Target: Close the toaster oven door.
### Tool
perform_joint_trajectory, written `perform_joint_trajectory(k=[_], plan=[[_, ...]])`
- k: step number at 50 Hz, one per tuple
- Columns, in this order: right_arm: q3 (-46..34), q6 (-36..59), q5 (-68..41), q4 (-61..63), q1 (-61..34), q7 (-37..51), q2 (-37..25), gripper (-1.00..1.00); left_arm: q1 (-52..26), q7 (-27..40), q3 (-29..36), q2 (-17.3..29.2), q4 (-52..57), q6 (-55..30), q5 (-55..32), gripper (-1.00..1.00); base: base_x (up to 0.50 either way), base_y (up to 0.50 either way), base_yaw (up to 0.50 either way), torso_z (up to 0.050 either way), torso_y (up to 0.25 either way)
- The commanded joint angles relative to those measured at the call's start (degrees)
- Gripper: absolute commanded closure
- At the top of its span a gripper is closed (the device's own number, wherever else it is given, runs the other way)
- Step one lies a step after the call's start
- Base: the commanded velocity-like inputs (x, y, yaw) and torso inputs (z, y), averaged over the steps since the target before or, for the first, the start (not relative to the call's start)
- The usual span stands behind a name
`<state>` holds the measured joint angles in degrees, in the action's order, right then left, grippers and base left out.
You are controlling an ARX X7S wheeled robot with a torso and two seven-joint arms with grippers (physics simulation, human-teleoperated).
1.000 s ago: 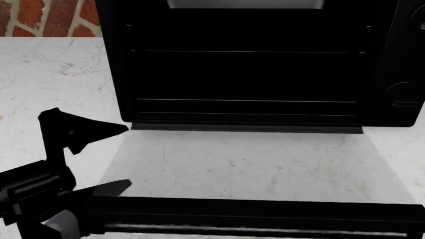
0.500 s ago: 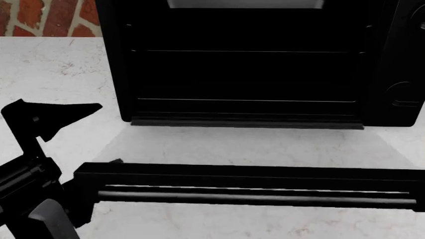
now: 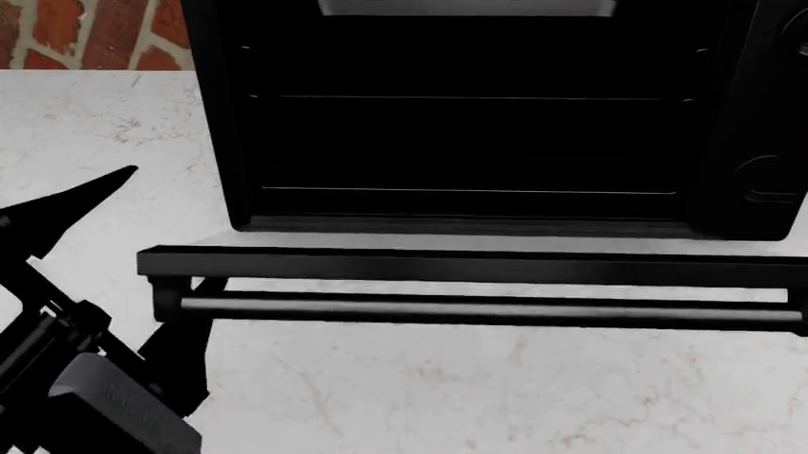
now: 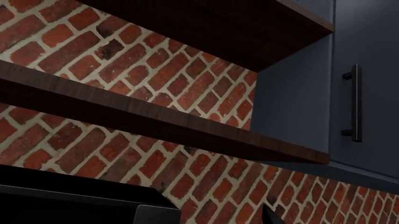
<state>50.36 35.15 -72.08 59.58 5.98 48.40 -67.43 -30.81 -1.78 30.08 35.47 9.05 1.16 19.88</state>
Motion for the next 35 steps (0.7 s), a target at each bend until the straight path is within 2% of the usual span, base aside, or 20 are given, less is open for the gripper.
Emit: perform_joint_trajectory(k=[1,17,24,35], plan=[[2.4,-1.1,0.1,0.1,2.4,-0.3,0.5,-1.00,4.6,5.6,-2.5,-8.6,7.8,-13.3,-1.1,-1.00,0.00,0.00,0.00,0.000,0.000],[7.5,-2.3,-1.3,0.3,6.4,-0.5,0.5,-1.00,-0.4,6.6,-3.8,-17.1,3.4,-20.6,-4.5,-1.00,0.00,0.00,0.00,0.000,0.001],[8.0,-4.9,0.5,0.2,9.8,-1.0,1.0,-1.00,-4.2,6.2,-4.9,-22.8,5.2,-30.9,-5.3,-1.00,0.00,0.00,0.00,0.000,0.000],[8.6,-6.2,-0.3,-0.2,10.9,0.1,-0.7,-1.00,-8.3,9.1,-6.2,-29.3,-0.1,-34.8,-7.0,-1.00,0.00,0.00,0.00,0.001,0.000]])
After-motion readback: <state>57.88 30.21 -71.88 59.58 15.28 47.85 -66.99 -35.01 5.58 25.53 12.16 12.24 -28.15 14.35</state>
